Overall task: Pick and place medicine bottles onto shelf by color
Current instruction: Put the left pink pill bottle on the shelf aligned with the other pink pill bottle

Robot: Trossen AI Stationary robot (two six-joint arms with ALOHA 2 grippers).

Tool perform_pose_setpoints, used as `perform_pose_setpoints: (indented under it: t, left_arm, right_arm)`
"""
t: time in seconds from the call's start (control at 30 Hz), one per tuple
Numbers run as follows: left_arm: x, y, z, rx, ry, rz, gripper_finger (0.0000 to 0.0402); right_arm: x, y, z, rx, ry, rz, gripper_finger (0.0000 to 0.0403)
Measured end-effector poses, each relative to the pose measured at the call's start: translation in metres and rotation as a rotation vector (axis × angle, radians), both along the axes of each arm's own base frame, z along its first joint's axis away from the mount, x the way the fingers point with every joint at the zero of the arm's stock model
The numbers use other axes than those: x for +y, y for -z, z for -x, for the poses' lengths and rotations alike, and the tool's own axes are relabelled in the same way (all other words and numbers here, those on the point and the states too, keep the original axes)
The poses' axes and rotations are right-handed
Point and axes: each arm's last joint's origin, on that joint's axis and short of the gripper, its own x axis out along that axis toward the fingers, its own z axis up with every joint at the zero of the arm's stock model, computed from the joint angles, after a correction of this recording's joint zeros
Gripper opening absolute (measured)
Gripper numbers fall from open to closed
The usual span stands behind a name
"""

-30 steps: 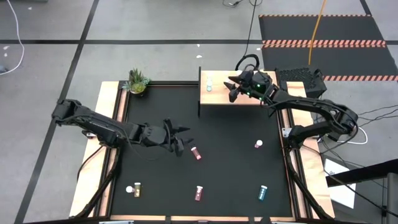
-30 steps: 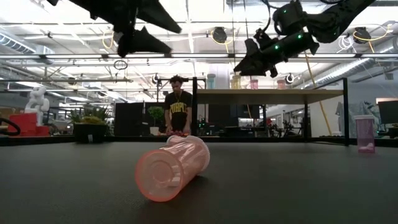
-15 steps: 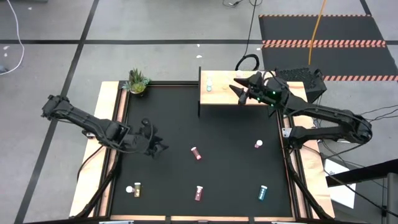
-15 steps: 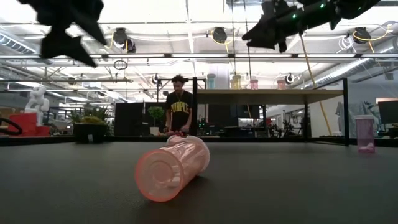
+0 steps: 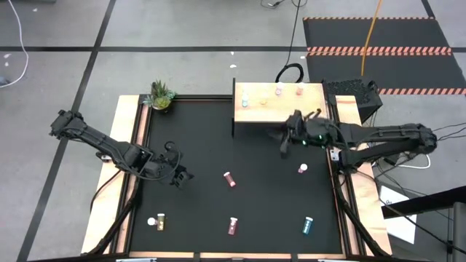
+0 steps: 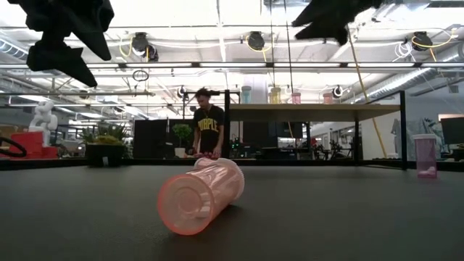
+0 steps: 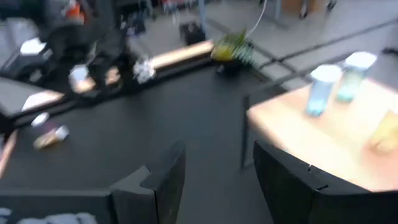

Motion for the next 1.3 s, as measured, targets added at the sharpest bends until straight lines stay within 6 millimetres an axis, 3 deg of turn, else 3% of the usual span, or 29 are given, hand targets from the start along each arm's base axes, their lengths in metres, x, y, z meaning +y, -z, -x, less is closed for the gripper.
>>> perform_pose_setpoints:
  t: [0.2, 0.4, 0.57, 0.73, 0.87, 1.03, 1.2, 1.3]
  left_arm:
    - [-0.001, 0.001, 0.001, 0.020, 0.036, 0.017, 0.0271]
    - [-0.005, 0.003, 0.006, 0.079, 0.140, 0.014, 0.0271]
    - [-0.010, 0.007, 0.022, 0.223, 0.164, 0.089, 0.0271]
    - [-0.025, 0.004, 0.041, 0.252, 0.311, 0.102, 0.0271]
    - [-0.046, -0.004, 0.056, 0.213, 0.552, 0.172, 0.0271]
    - [-0.068, -0.010, 0.083, 0.269, 0.867, 0.286, 0.0271]
    - [-0.088, -0.006, 0.109, 0.228, 1.096, 0.114, 0.0271]
    - [-0.097, 0.001, 0.116, 0.196, 1.128, -0.027, 0.0271]
  right_arm:
    - [0.050, -0.014, 0.015, 0.103, -0.027, -0.186, 0.0183]
    - [0.097, 0.000, 0.021, 0.132, 0.004, -0.393, 0.0183]
    - [0.140, 0.024, 0.000, 0.203, 0.006, -0.492, 0.0183]
    - [0.177, 0.037, -0.033, 0.174, -0.041, -0.518, 0.0183]
    - [0.194, 0.042, -0.050, 0.123, -0.080, -0.555, 0.0183]
    - [0.199, 0.045, -0.054, 0.134, -0.126, -0.597, 0.0183]
    - [0.200, 0.046, -0.054, 0.155, -0.177, -0.539, 0.0183]
    - [0.199, 0.049, -0.056, 0.159, -0.167, -0.526, 0.0183]
